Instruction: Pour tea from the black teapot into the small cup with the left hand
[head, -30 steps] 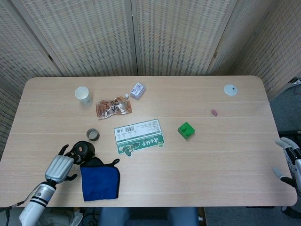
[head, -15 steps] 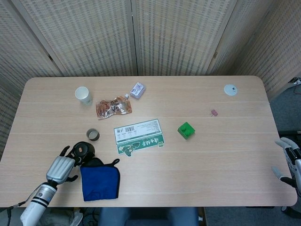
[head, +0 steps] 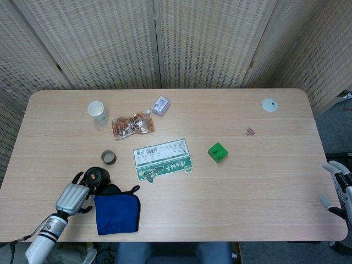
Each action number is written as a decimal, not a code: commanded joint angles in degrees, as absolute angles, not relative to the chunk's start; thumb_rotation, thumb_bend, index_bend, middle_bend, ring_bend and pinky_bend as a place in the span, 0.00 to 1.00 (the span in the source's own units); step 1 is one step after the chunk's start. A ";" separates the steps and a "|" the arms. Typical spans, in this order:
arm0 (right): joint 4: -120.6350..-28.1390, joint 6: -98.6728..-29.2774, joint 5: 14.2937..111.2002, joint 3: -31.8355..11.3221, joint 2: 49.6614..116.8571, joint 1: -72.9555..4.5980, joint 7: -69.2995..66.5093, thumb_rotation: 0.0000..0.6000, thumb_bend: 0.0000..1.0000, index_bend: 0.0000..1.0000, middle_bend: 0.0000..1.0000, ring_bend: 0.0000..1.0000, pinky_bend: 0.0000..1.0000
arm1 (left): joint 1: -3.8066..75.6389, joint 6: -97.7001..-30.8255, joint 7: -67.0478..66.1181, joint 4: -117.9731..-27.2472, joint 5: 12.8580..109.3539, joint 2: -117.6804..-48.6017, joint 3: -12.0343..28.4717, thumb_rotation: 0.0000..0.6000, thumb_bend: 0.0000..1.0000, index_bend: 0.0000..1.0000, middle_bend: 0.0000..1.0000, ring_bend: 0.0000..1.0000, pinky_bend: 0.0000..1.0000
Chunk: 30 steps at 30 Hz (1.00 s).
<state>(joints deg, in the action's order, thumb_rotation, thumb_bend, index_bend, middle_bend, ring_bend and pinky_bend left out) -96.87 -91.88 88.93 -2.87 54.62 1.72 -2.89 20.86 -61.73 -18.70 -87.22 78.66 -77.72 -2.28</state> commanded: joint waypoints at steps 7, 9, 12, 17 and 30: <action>-97.00 -91.98 88.78 -3.01 54.55 1.78 -2.87 1.00 0.17 0.23 0.20 0.16 0.16 | 21.29 -61.06 -17.40 -87.07 78.06 -77.82 -1.88 1.00 0.22 0.67 0.72 0.54 0.00; -97.03 -91.95 88.81 -3.05 54.54 1.75 -2.87 1.00 0.17 0.23 0.20 0.16 0.16 | 21.27 -61.25 -16.89 -87.12 78.23 -77.81 -1.83 1.00 0.22 0.70 0.76 0.57 0.00; -96.97 -91.96 88.86 -3.11 54.60 1.69 -3.00 1.00 0.17 0.23 0.20 0.16 0.16 | 21.30 -61.36 -16.20 -87.49 78.13 -77.63 -1.62 1.00 0.22 0.74 0.81 0.61 0.00; -96.64 -91.95 88.66 -3.26 54.70 1.66 -3.30 1.00 0.17 0.23 0.20 0.16 0.16 | 21.23 -62.38 -13.94 -88.00 78.42 -77.45 -0.83 1.00 0.22 0.80 0.89 0.69 0.00; -95.54 -92.00 88.19 -3.52 55.06 1.72 -4.52 1.00 0.17 0.23 0.20 0.16 0.16 | 21.89 -63.38 -6.96 -88.79 77.57 -77.50 2.21 0.58 0.17 0.92 1.00 0.82 0.00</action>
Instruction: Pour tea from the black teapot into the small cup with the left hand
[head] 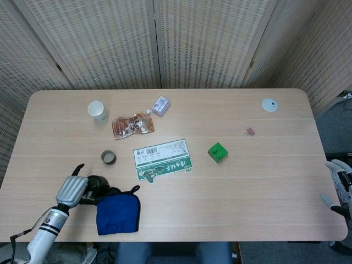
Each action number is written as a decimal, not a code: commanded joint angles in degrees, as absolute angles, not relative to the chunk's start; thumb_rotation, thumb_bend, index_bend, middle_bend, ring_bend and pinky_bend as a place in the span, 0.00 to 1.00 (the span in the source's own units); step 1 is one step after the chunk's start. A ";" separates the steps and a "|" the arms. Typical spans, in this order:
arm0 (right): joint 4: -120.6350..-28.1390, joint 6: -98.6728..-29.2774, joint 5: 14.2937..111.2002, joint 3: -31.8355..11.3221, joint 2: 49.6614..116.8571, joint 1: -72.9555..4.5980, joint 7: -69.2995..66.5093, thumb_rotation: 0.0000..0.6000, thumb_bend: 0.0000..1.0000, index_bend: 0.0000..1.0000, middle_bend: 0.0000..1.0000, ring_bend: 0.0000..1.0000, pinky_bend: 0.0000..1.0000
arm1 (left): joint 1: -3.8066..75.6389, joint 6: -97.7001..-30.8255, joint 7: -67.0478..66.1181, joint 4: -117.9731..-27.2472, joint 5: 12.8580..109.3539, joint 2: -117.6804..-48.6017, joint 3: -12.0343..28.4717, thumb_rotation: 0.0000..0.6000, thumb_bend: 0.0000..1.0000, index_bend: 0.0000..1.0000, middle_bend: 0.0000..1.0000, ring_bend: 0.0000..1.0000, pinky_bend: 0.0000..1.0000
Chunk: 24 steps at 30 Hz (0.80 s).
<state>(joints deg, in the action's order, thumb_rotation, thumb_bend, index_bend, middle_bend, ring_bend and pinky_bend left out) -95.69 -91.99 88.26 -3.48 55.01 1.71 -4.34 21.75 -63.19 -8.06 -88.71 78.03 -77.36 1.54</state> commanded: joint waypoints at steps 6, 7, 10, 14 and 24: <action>-95.09 -92.01 88.12 -3.57 55.21 1.75 -5.08 1.00 0.17 0.23 0.20 0.16 0.16 | 22.00 -64.38 -4.19 -88.51 77.08 -77.71 3.72 0.45 0.17 0.96 1.00 0.85 0.00; -95.02 -92.12 88.18 -3.57 55.25 1.79 -5.17 1.00 0.17 0.23 0.20 0.16 0.16 | 21.94 -64.79 -3.80 -88.53 77.01 -77.71 4.02 0.45 0.17 0.97 1.00 0.86 0.00; -94.91 -92.26 88.23 -3.56 55.28 1.87 -5.27 1.00 0.17 0.23 0.20 0.16 0.16 | 21.80 -65.95 -3.40 -88.68 76.81 -77.56 4.81 0.44 0.17 0.99 1.00 0.87 0.04; -94.70 -92.30 88.20 -3.60 55.37 1.90 -5.58 1.00 0.17 0.23 0.20 0.16 0.16 | 21.61 -67.60 -3.55 -88.92 76.28 -77.49 5.98 0.40 0.17 1.00 1.00 0.89 0.10; -94.09 -92.17 88.21 -3.68 55.58 1.79 -6.39 1.00 0.17 0.23 0.20 0.16 0.16 | 21.67 -70.52 -5.27 -89.34 74.18 -77.52 8.86 0.38 0.22 1.00 1.00 0.93 0.35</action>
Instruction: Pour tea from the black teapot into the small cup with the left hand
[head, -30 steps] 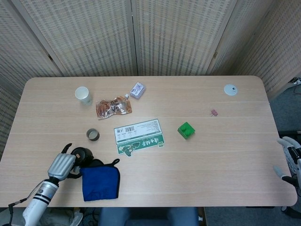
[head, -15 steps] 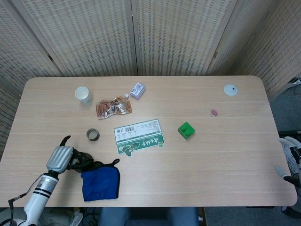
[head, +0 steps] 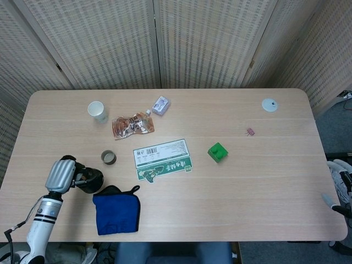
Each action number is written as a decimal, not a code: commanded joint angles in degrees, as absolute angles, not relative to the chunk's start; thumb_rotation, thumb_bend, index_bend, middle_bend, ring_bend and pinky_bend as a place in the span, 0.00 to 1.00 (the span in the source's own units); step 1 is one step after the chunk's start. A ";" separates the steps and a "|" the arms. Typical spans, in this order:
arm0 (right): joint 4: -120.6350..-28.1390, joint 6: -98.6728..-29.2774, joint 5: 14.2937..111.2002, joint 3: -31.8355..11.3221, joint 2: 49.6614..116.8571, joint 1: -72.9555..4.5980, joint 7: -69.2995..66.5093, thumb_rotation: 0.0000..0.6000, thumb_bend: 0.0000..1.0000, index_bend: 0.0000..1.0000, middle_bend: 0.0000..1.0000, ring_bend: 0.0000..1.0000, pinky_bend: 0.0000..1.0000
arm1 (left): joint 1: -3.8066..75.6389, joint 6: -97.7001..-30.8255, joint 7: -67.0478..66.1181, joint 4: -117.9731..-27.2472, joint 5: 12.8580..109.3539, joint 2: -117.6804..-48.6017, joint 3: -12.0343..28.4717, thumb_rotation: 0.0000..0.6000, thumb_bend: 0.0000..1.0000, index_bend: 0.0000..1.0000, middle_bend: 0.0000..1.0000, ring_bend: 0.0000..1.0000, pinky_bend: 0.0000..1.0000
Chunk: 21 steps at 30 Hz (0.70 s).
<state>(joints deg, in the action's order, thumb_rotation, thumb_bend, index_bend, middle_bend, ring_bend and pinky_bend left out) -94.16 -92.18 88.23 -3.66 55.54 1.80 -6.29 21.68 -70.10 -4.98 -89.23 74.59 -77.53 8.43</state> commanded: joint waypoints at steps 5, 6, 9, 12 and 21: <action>-93.86 -92.15 88.24 -3.69 55.69 1.77 -6.65 1.00 0.17 0.23 0.20 0.16 0.16 | 21.74 -71.18 -5.79 -89.53 73.68 -77.38 9.50 0.52 0.29 1.00 1.00 0.94 0.37; -93.84 -92.12 88.26 -3.69 55.69 1.75 -6.69 1.00 0.17 0.23 0.20 0.16 0.16 | 21.76 -71.25 -5.81 -89.58 73.62 -77.30 9.59 0.56 0.30 1.00 1.00 0.94 0.38; -93.84 -92.12 88.28 -3.73 55.67 1.71 -6.70 1.00 0.17 0.23 0.20 0.16 0.16 | 21.91 -71.24 -5.75 -89.59 73.70 -77.07 9.69 0.61 0.33 1.00 1.00 0.94 0.39; -93.84 -92.13 88.27 -3.72 55.69 1.73 -6.69 1.00 0.17 0.23 0.20 0.16 0.16 | 22.09 -71.28 -5.70 -89.39 73.83 -76.92 9.83 0.65 0.34 1.00 1.00 0.94 0.40; -93.81 -92.64 88.20 -3.76 55.55 2.06 -6.75 1.00 0.17 0.23 0.20 0.16 0.16 | 22.87 -71.43 -5.92 -88.87 74.68 -76.31 10.23 0.84 0.37 1.00 1.00 0.94 0.44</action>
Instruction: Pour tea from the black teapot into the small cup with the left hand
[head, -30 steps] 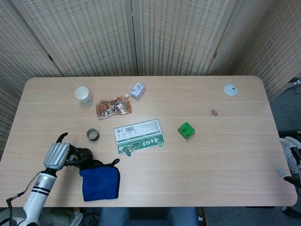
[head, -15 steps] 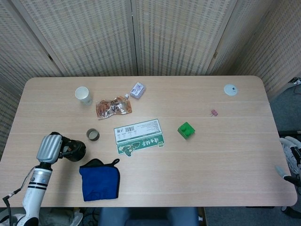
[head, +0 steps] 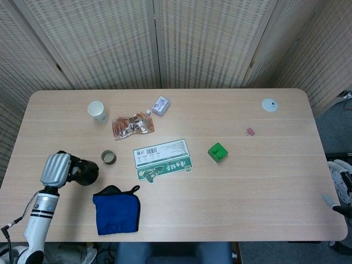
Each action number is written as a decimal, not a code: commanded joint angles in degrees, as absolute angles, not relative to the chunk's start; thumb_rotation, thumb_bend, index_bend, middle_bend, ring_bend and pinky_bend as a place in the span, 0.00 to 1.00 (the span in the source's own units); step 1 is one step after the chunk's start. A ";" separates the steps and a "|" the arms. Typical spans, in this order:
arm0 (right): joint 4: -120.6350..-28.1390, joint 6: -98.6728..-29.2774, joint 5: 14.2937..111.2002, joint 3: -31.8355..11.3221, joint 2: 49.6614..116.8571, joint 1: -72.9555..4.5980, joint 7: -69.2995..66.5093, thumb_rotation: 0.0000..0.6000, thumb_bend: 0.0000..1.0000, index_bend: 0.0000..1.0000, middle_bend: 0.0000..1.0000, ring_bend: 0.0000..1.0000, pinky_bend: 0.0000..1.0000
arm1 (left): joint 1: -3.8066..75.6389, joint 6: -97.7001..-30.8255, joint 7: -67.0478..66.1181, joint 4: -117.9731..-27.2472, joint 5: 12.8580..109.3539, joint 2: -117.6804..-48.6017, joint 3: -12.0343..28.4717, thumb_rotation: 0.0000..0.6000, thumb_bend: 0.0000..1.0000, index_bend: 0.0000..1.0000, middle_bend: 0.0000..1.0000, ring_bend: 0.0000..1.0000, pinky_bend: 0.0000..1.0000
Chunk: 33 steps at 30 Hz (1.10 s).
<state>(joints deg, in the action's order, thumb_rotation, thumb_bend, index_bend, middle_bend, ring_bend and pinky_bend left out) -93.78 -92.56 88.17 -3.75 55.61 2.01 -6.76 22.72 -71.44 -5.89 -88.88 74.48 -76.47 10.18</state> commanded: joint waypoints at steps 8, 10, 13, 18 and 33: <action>-93.82 -92.64 88.31 -3.66 55.56 2.13 -6.80 1.00 0.17 0.23 0.20 0.16 0.16 | 23.75 -70.96 -6.69 -88.61 75.42 -75.78 10.19 0.87 0.38 1.00 1.00 0.95 0.44; -93.78 -92.64 88.35 -3.63 55.59 2.14 -6.83 1.00 0.17 0.23 0.20 0.16 0.16 | 24.02 -70.77 -7.01 -88.51 75.64 -75.73 10.10 0.88 0.38 1.00 1.00 0.95 0.44; -93.76 -92.64 88.33 -3.61 55.61 2.18 -6.85 1.00 0.17 0.23 0.20 0.16 0.16 | 24.46 -70.65 -7.34 -88.25 76.00 -75.82 10.12 0.88 0.38 1.00 1.00 0.95 0.44; -93.89 -92.76 88.60 -3.54 55.56 2.22 -6.65 1.00 0.17 0.23 0.20 0.16 0.16 | 25.51 -69.85 -7.97 -87.33 76.00 -76.20 10.38 0.90 0.38 1.00 1.00 0.95 0.44; -94.23 -93.35 88.51 -3.77 55.77 2.42 -5.90 1.00 0.17 0.23 0.20 0.16 0.16 | 28.88 -67.47 -11.65 -82.74 76.21 -78.73 10.41 0.93 0.38 1.00 1.00 0.95 0.44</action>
